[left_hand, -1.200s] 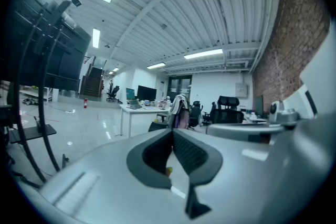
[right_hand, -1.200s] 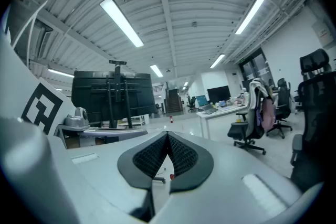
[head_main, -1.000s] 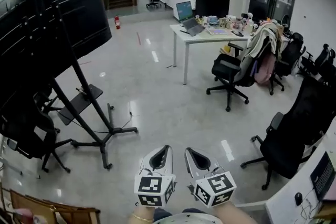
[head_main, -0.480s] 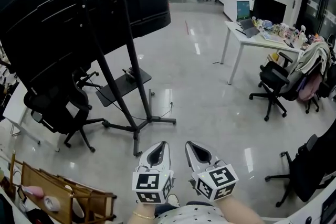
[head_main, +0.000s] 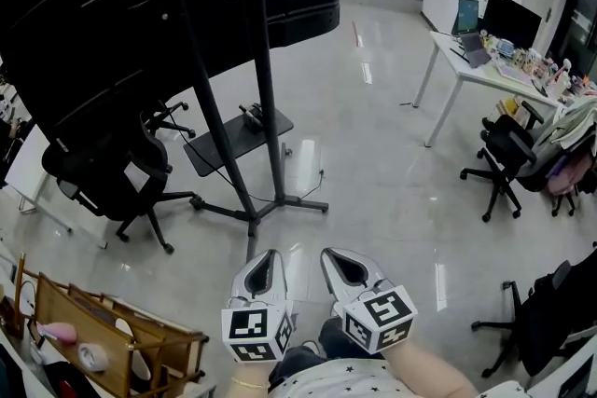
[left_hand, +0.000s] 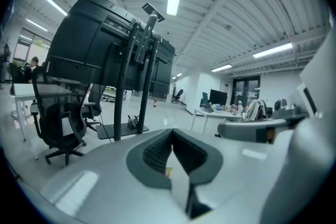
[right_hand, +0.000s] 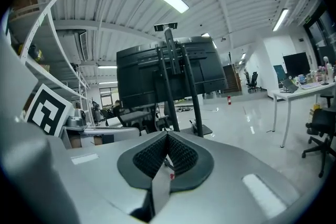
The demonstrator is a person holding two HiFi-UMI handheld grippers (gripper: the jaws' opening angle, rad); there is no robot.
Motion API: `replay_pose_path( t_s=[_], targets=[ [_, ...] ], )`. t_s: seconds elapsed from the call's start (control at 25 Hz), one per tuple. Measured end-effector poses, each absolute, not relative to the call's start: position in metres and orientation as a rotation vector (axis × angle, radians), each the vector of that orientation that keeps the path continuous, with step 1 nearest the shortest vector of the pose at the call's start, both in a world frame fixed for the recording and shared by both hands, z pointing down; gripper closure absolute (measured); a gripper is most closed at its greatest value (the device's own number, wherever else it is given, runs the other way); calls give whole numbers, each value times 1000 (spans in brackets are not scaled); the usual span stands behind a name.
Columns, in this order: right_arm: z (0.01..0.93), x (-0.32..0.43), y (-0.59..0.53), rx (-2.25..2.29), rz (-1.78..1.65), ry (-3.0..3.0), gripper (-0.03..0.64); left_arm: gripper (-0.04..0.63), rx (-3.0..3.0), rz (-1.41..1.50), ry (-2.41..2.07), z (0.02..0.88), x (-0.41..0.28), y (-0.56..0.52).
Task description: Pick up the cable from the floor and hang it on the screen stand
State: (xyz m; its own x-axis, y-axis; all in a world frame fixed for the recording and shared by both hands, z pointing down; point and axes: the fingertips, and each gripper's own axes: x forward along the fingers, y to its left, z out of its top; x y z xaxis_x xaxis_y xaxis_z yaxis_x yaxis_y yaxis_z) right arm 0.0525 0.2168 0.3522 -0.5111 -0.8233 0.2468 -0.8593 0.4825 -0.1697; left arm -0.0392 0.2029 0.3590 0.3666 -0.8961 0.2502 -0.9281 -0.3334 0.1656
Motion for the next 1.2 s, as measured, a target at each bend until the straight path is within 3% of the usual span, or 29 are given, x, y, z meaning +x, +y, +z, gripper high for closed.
replay_pose_path(
  t_s=[0.76,1.2],
  targets=[
    [416,-11,-45,903,393,-2710,618,588,2018,196,-2033,416,-92,-10],
    [535,-55,-135,742,375,-2614,618,588,1865,217,-2034,519,-129,-86]
  ],
)
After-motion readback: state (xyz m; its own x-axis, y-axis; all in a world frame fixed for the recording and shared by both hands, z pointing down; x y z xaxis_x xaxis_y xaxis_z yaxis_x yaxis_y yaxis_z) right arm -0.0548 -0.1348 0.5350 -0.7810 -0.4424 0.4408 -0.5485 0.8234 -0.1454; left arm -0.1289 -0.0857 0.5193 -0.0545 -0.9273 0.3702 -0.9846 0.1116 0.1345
